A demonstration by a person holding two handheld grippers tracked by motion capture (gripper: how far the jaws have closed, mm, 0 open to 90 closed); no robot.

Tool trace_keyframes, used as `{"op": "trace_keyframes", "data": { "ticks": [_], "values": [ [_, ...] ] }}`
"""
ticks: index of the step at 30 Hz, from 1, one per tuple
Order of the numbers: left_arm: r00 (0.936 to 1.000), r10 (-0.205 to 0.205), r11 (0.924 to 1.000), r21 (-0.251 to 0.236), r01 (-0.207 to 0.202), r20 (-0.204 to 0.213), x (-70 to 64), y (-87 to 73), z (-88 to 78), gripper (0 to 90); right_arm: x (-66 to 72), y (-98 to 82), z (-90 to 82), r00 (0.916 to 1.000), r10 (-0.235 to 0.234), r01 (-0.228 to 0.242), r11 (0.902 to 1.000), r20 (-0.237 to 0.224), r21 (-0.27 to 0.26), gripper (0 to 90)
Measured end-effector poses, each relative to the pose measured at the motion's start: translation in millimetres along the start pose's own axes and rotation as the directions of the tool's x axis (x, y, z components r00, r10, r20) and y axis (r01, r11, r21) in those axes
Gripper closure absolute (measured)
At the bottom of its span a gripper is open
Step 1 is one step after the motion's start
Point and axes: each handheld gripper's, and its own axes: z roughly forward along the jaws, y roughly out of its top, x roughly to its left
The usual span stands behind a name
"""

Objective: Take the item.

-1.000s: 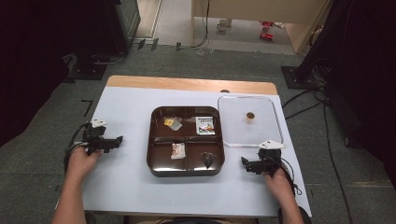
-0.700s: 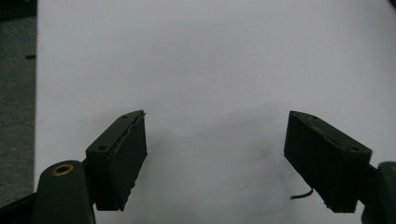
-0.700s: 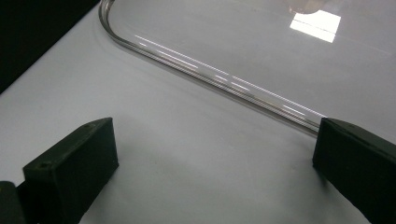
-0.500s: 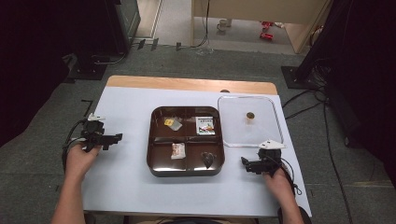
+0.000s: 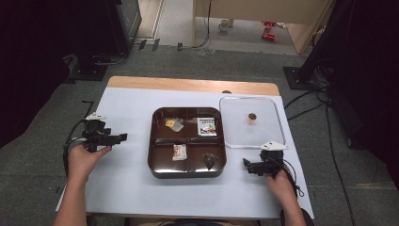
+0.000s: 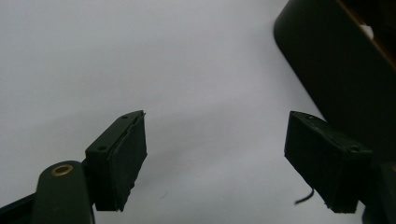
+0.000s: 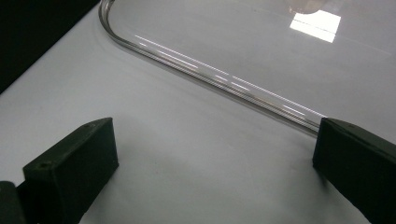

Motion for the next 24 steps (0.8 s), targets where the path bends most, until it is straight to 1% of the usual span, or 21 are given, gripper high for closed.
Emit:
{"op": "trace_keyframes", "data": {
  "ticks": [2,4,5,8,10,15,16,19,20,22,24],
  "values": [
    [0.9999,0.009,0.9999,-0.014,-0.009,0.013,-2.8,1.1,-1.1,22.2,0.0,0.0,0.0,1.0000,0.000,0.000,1.0000,0.000,0.000,0.0],
    [0.9993,0.033,0.9991,-0.026,-0.033,0.018,-7.6,2.4,-2.7,24.6,0.0,0.0,0.0,1.0000,0.000,0.000,1.0000,0.000,0.000,0.0],
    [0.9993,0.033,0.9991,-0.026,-0.033,0.018,-7.6,2.4,-2.7,24.6,0.0,0.0,0.0,1.0000,0.000,0.000,1.0000,0.000,0.000,0.0],
    [0.9978,0.059,0.9976,-0.038,-0.058,0.028,-13.7,3.9,-4.0,24.5,0.0,0.0,-0.1,1.0000,-0.001,0.001,1.0000,0.000,0.001,0.0],
    [0.9972,0.067,0.9969,-0.045,-0.065,0.035,-17.5,5.1,-4.3,24.0,0.0,0.0,-0.1,1.0000,-0.001,0.001,1.0000,0.000,0.001,0.0],
    [0.9954,0.090,0.9948,-0.052,-0.088,0.034,-24.7,7.3,-4.7,23.5,0.0,0.0,0.0,1.0000,-0.001,0.001,1.0000,0.000,0.000,0.0],
    [0.9946,0.094,0.9944,-0.053,-0.091,0.044,-26.5,7.7,-4.9,24.6,0.0,0.0,-0.1,1.0000,-0.001,0.001,1.0000,0.000,0.001,0.0],
    [0.9921,0.119,0.9910,-0.067,-0.116,0.039,-32.3,8.6,-5.6,26.1,0.0,0.0,0.0,1.0000,0.000,0.000,1.0000,0.000,0.000,0.0],
    [0.9910,0.127,0.9896,-0.074,-0.123,0.043,-35.0,9.3,-6.2,28.5,0.0,0.0,-0.1,1.0000,0.000,0.000,1.0000,0.000,0.001,0.0],
    [0.9889,0.141,0.9868,-0.087,-0.137,0.045,-38.9,10.6,-7.0,28.9,0.0,0.0,-0.1,1.0000,0.000,0.000,1.0000,0.000,0.001,0.0],
    [0.9879,0.145,0.9858,-0.093,-0.140,0.055,-41.9,11.7,-7.0,29.1,0.0,0.0,0.0,1.0000,0.000,0.000,1.0000,0.000,0.000,0.0]
  ]
}}
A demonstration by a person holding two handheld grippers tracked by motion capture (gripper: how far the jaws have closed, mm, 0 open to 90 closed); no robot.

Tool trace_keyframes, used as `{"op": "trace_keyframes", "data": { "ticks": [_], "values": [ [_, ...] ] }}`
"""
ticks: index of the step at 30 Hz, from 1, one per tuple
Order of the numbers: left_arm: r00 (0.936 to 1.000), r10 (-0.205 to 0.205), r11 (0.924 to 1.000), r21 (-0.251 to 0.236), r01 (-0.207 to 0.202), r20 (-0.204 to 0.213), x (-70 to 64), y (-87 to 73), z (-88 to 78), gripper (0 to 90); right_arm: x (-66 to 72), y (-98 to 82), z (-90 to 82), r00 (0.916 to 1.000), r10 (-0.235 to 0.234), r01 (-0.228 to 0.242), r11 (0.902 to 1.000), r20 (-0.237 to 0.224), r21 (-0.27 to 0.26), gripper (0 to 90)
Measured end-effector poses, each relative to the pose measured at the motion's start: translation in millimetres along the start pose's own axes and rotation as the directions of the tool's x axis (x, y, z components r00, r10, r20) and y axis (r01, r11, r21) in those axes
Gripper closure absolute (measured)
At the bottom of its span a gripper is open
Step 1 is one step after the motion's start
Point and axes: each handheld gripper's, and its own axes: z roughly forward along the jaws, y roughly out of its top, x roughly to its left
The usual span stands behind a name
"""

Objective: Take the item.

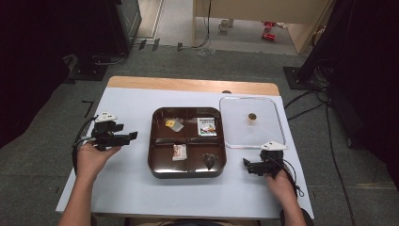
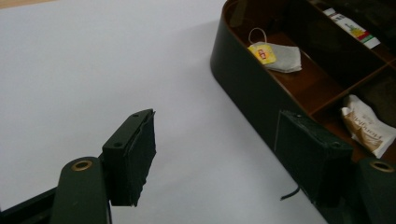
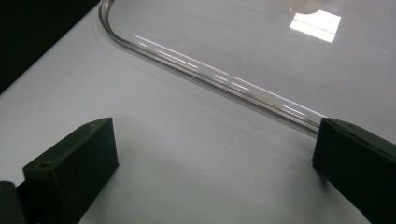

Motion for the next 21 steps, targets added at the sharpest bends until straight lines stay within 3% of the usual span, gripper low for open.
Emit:
{"op": "trace_keyframes", "data": {
  "ticks": [10,21],
  "values": [
    [0.9965,-0.003,1.0000,-0.005,0.003,0.083,-12.2,5.4,4.8,30.0,-0.1,0.0,-0.1,1.0000,-0.001,0.001,1.0000,0.000,0.001,0.0],
    [0.9896,0.067,0.9970,-0.046,-0.062,0.127,-30.2,13.8,6.4,37.7,0.0,0.0,0.0,1.0000,0.000,0.000,1.0000,0.000,0.000,0.0]
  ]
}}
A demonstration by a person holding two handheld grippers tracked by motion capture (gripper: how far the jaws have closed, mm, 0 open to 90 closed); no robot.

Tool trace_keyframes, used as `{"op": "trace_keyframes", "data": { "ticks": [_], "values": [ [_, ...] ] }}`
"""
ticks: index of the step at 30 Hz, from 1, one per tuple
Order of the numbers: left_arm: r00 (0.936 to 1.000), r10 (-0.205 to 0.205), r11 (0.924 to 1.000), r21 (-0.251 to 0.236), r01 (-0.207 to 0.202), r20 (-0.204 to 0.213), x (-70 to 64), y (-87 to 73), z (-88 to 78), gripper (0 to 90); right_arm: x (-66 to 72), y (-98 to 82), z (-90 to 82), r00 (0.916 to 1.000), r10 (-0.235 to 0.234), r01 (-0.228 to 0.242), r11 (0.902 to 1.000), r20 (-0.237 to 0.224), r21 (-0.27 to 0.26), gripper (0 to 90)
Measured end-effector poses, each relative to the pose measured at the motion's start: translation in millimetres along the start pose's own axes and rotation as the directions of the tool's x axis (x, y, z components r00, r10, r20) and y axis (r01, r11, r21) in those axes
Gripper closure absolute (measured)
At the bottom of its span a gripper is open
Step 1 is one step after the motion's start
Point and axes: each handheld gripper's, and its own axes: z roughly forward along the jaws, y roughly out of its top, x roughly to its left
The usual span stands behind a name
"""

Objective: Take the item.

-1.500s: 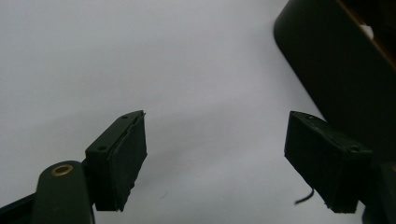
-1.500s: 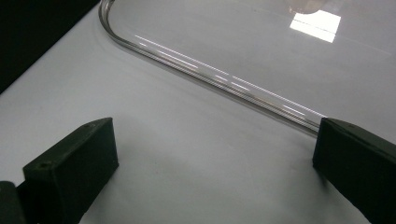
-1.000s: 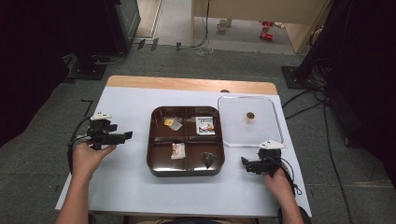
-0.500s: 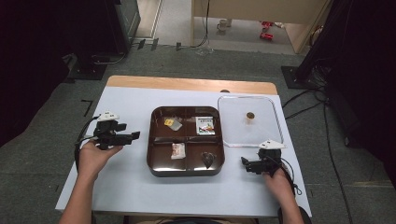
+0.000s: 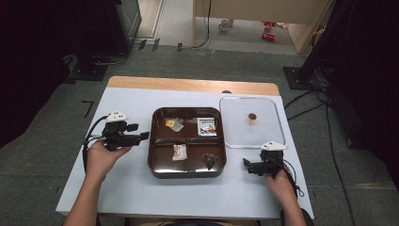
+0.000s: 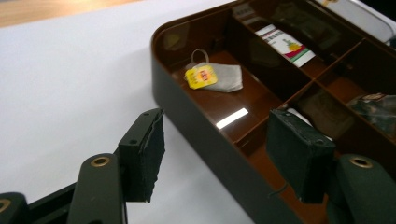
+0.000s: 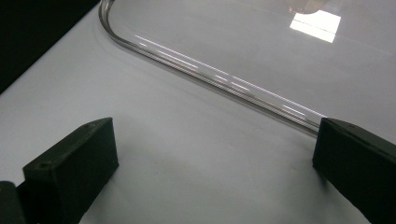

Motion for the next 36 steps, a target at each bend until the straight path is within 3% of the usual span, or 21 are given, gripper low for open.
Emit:
{"op": "trace_keyframes", "data": {
  "ticks": [9,15,21,36],
  "values": [
    [0.9965,0.077,0.9970,-0.007,-0.077,0.032,-16.9,5.2,7.3,44.3,0.0,0.0,0.1,1.0000,0.000,0.000,1.0000,0.000,-0.002,0.0],
    [0.9936,0.097,0.9953,-0.008,-0.096,0.057,-24.3,7.4,11.3,47.2,0.0,0.0,0.1,1.0000,0.000,0.000,1.0000,0.000,-0.002,0.0],
    [0.9856,0.146,0.9893,-0.007,-0.146,0.086,-34.6,8.6,17.5,48.1,0.0,0.0,0.1,1.0000,0.000,0.000,1.0000,0.000,-0.002,0.0],
    [0.9727,0.176,0.9833,0.020,-0.181,0.151,-52.8,11.6,37.0,50.0,0.0,-0.1,0.1,1.0000,0.000,0.000,1.0000,0.000,-0.002,0.0]
  ]
}}
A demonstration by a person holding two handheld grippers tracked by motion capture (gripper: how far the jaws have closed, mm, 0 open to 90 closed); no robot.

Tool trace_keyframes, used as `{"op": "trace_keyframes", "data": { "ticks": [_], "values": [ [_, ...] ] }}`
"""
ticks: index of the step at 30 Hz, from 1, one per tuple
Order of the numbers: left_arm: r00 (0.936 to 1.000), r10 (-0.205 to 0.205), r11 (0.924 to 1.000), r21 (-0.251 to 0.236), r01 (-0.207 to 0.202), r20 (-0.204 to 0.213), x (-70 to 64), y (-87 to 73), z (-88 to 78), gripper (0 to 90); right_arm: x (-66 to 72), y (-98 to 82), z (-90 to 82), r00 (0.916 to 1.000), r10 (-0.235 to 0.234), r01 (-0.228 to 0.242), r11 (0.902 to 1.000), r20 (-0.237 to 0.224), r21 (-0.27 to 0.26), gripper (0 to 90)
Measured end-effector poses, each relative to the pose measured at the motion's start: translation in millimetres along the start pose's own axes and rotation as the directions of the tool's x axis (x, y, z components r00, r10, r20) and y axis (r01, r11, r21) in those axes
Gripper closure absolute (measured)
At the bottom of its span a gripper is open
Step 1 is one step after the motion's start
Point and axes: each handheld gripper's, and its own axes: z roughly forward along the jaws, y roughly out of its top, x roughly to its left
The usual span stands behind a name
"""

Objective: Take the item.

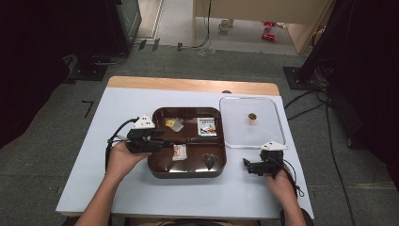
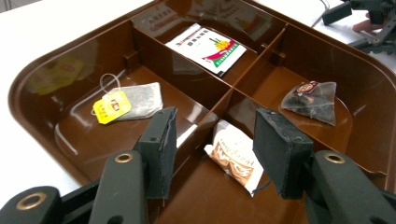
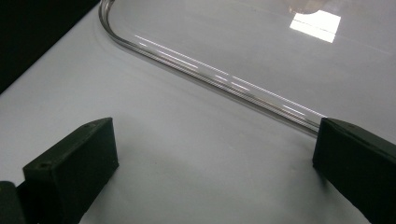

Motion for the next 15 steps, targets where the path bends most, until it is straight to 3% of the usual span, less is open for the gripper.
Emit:
{"op": "trace_keyframes", "data": {
  "ticks": [10,15],
  "values": [
    [0.9989,0.032,0.9970,0.069,-0.035,0.033,-7.9,1.1,17.1,54.4,0.0,-0.1,-0.1,1.0000,-0.002,0.002,1.0000,0.000,0.000,0.0],
    [0.9989,0.044,0.9899,0.134,-0.046,0.015,-10.8,1.2,28.1,53.7,0.0,-0.1,-0.1,1.0000,-0.002,0.002,1.0000,0.001,0.000,0.0]
  ]
}}
